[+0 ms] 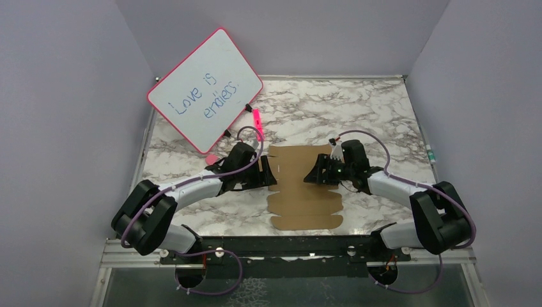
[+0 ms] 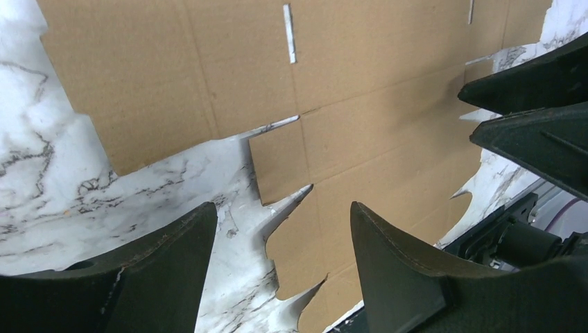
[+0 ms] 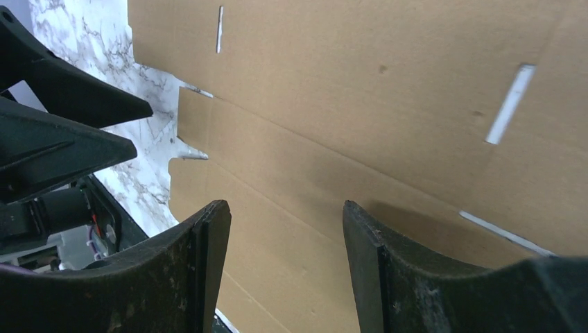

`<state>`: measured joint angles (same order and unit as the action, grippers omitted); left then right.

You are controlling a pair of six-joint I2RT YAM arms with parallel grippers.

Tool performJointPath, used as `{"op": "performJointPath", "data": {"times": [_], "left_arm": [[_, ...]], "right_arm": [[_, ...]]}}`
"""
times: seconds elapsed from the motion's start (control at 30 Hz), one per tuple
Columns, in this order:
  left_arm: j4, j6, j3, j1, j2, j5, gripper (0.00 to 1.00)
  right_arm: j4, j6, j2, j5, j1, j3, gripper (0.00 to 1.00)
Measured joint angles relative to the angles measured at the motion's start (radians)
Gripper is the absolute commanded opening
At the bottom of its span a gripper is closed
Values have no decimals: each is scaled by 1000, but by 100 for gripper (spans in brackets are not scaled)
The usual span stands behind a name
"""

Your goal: Fold the paper box

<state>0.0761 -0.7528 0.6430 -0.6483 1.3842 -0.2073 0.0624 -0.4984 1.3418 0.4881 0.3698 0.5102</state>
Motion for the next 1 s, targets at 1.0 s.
{"op": "performJointPath", "data": {"times": [1.0], "left_arm": [[-109,-65,-54,-1,13,-19,39]], "right_arm": [[287,-142,245,-63,293,65,66]]}}
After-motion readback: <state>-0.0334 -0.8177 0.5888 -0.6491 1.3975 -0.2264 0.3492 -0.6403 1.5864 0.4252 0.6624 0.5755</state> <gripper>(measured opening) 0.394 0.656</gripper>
